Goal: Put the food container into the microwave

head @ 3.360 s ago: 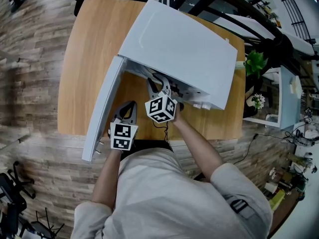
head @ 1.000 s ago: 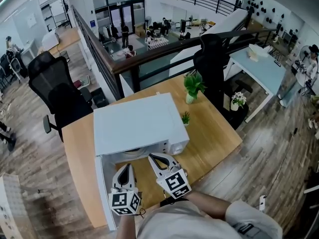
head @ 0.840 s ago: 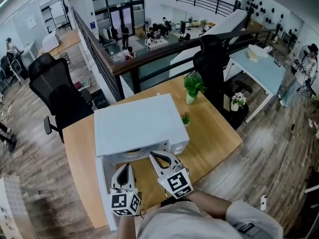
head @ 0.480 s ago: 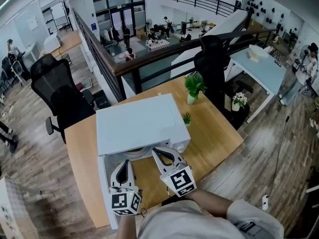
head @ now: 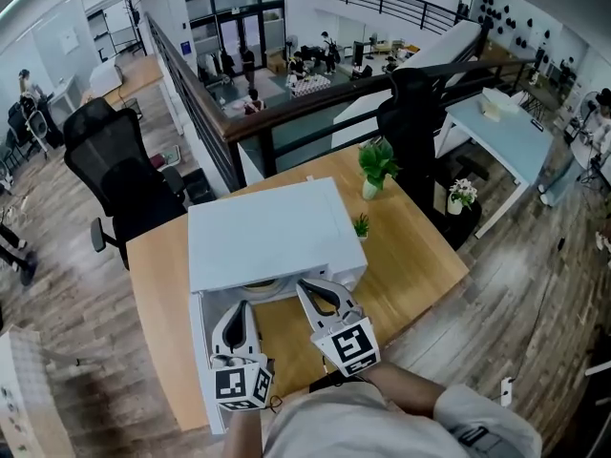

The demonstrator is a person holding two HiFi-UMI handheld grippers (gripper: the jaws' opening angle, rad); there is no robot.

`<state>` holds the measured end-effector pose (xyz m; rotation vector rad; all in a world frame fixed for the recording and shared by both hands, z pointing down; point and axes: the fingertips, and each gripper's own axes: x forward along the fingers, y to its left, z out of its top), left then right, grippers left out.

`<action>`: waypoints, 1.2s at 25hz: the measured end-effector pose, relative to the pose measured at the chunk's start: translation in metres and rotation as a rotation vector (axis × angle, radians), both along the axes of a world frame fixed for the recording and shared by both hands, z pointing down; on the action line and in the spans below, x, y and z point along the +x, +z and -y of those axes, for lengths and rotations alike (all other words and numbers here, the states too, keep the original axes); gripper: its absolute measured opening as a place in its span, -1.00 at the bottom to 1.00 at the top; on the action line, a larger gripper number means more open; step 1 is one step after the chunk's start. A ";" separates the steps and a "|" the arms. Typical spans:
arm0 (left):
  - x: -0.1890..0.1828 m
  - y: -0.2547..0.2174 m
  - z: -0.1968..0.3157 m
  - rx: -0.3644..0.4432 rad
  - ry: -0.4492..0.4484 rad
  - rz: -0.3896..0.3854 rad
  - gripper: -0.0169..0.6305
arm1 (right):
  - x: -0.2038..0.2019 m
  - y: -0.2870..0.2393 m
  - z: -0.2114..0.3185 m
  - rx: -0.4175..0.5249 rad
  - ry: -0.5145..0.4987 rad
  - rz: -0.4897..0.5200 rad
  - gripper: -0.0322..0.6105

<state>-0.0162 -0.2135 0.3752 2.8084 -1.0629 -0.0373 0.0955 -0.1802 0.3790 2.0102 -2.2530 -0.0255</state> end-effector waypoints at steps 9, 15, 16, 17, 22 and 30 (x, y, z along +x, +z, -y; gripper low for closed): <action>-0.004 -0.001 -0.001 0.005 -0.019 -0.003 -0.91 | 0.003 -0.005 -0.003 -0.008 -0.004 -0.034 -0.89; -0.003 -0.006 -0.002 0.017 -0.024 0.002 -0.91 | 0.003 -0.004 -0.003 0.017 0.000 -0.003 -0.89; -0.003 -0.006 -0.002 0.019 -0.026 0.005 -0.91 | 0.003 -0.004 -0.003 0.017 0.000 -0.004 -0.89; -0.002 -0.006 -0.003 0.020 -0.027 0.007 -0.91 | 0.003 -0.005 -0.004 0.018 -0.001 -0.005 -0.89; -0.002 -0.006 -0.006 0.022 -0.026 0.005 -0.91 | 0.005 -0.004 -0.006 0.014 0.000 -0.008 -0.89; 0.001 -0.002 -0.005 0.019 -0.025 0.016 -0.91 | 0.005 -0.003 -0.006 0.015 -0.005 -0.017 -0.89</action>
